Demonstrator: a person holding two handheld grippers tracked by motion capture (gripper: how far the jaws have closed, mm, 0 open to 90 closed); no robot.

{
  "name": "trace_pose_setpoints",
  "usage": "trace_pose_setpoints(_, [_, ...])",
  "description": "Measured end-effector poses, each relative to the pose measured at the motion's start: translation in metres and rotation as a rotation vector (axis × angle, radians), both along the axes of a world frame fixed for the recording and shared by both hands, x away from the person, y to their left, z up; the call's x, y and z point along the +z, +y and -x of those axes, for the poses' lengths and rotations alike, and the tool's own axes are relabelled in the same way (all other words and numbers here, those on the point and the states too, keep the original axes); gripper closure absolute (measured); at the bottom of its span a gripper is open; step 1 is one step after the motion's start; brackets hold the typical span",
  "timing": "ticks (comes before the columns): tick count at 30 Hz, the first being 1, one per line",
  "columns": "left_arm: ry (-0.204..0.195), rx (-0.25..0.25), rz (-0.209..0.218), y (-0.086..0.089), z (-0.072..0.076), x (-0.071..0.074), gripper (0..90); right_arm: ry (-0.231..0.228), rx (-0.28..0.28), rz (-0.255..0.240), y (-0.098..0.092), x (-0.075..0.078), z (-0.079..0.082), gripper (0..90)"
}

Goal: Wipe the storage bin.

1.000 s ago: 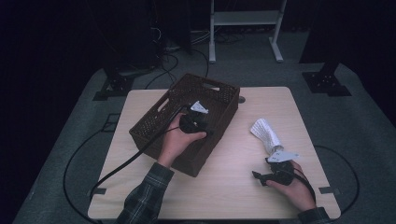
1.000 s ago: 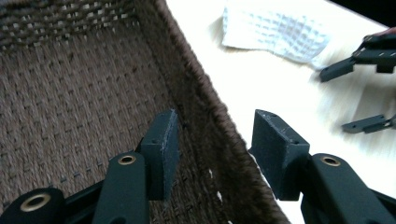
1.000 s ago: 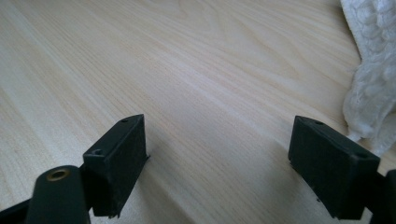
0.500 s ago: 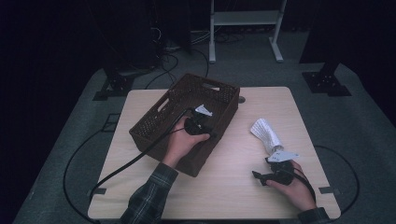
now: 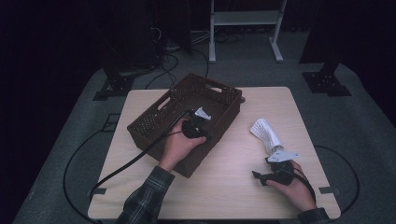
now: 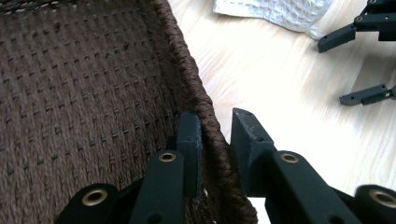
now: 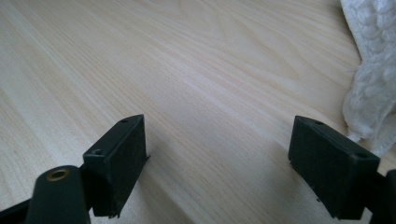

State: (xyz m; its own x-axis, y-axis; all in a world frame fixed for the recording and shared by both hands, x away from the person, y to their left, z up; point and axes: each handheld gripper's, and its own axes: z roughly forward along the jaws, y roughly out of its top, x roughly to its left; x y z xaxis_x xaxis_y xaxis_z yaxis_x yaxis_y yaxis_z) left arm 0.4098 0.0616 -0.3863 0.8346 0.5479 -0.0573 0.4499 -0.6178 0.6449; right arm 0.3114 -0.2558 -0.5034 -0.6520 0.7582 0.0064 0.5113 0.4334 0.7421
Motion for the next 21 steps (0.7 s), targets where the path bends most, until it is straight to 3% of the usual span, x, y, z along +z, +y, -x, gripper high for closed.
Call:
trace_pose_setpoints(6, [0.019, -0.04, 0.025, 0.014, 0.006, -0.001, 73.6, 0.0, -0.001, -0.001, 0.0, 0.0, 0.0, 18.3])
trace_pose_setpoints(21, [0.035, -0.072, 0.036, 0.016, 0.031, -0.001, 73.9, 0.001, 0.0, -0.002, 0.0, 0.0, 0.0, 18.4])
